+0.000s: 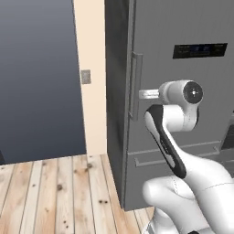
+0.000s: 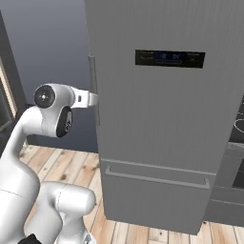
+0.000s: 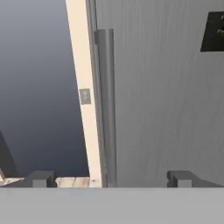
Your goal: Retrieve the sausage and cheese from the fridge and place them on the cutting board on the counter.
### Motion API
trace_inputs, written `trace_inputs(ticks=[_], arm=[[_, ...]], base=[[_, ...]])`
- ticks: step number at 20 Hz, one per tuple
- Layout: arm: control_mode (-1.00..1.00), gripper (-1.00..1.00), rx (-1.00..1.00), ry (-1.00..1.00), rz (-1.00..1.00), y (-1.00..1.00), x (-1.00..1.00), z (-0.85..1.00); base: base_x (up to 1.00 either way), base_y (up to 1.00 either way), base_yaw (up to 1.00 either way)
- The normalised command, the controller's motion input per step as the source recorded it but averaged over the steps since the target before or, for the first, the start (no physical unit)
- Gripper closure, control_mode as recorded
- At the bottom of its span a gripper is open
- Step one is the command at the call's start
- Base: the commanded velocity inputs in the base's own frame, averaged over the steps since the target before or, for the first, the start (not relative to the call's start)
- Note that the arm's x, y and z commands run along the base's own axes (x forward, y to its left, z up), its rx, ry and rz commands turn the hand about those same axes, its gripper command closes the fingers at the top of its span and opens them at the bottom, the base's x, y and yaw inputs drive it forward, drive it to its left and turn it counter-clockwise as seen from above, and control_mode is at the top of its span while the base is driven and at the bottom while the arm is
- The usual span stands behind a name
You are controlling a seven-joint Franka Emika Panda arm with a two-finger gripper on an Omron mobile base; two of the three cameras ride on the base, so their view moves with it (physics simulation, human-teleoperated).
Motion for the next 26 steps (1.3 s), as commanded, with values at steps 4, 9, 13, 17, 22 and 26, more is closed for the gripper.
trace_inputs(ticks=[4, 9, 13, 17, 22, 26], arm=[[-1.0, -1.0, 0.02, -0.09, -0.14, 0.07, 0.4, 0.04], [-1.0, -1.0, 0.06, 0.03, -0.03, -0.07, 0.39, 0.09], [-1.0, -1.0, 0.09, 0.14, 0.0, -0.02, 0.6, 0.2], [-1.0, -1.0, 0.05, 0.07, 0.0, 0.0, 0.68, 0.02], [-1.0, -1.0, 0.02, 0.0, 0.0, 0.0, 0.66, 0.0], [-1.0, -1.0, 0.0, -0.05, 0.0, 0.0, 0.44, -0.14]], base=[[0.0, 0.0, 0.0], [0.0, 0.0, 0.0], [0.0, 0.0, 0.0], [0.0, 0.0, 0.0], [0.0, 0.0, 0.0], [0.0, 0.0, 0.0]])
